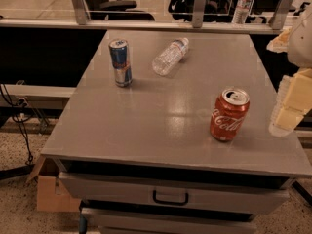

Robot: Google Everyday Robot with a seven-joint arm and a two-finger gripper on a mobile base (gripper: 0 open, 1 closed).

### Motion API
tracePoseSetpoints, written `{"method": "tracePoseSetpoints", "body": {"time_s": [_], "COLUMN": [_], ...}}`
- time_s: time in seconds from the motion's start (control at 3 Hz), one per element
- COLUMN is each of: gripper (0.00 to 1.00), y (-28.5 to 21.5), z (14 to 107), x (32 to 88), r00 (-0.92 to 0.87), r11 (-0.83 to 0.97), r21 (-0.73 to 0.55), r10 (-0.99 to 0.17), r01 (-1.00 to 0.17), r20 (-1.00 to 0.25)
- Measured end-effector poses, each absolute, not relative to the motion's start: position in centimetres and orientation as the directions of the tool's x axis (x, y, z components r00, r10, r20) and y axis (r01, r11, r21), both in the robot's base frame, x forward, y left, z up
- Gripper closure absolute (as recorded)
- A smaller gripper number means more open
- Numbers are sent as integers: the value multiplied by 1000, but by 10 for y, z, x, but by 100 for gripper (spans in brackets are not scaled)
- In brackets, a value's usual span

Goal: Pick redbull can

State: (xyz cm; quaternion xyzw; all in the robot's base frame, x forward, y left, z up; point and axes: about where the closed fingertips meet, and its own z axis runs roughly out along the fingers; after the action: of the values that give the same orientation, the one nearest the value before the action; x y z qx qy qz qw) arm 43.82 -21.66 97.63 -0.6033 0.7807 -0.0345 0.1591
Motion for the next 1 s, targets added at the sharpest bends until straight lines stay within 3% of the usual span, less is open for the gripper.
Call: {"method": "tracePoseSetpoints", "body": {"time_s": [0.67, 1.0], "gripper": [0, 0], "y": [-211, -190], "z": [981, 987], "x": [442, 463], "r00": [-216, -222], "r11": [277, 327], "r21": [-271, -299], "r10": [-948, -915], "r01": [-922, -896], "r20": [-233, -336]}}
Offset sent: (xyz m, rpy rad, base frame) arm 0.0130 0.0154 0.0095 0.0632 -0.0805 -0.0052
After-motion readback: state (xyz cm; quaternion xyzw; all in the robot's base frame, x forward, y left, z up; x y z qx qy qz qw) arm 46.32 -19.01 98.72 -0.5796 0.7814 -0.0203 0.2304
